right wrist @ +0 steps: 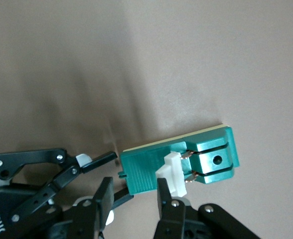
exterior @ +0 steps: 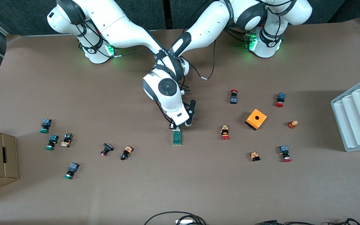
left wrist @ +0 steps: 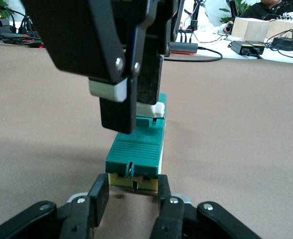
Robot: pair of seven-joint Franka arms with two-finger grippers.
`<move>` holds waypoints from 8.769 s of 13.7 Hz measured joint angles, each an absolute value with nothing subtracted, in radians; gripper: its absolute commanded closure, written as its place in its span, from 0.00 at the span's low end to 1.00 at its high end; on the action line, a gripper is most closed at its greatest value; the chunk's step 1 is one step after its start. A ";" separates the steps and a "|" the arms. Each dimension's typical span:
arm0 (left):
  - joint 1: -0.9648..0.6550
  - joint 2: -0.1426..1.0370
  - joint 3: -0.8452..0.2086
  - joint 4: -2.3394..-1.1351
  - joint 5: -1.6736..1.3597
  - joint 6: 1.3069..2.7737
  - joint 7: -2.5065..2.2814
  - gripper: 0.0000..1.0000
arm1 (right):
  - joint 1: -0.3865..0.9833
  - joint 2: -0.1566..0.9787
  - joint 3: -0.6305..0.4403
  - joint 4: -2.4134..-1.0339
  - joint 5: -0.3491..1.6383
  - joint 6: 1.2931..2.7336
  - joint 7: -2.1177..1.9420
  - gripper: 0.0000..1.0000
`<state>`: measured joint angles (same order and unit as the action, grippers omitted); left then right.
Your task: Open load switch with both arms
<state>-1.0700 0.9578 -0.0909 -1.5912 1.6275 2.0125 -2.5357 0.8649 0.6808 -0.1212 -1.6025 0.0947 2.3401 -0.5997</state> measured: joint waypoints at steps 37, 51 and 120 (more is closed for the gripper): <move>-1.070 0.958 -0.091 -1.591 1.628 2.012 -2.536 0.54 | 0.871 0.690 -0.132 -1.598 0.095 2.397 -0.590 0.00; -1.070 0.958 -0.091 -1.591 1.627 2.012 -2.536 0.54 | 0.856 0.547 -0.139 -1.585 0.096 2.235 -0.349 0.00; -0.343 0.304 -0.071 -1.414 0.051 1.721 -0.210 0.00 | 0.074 0.106 -0.162 -1.559 0.093 1.527 0.020 0.00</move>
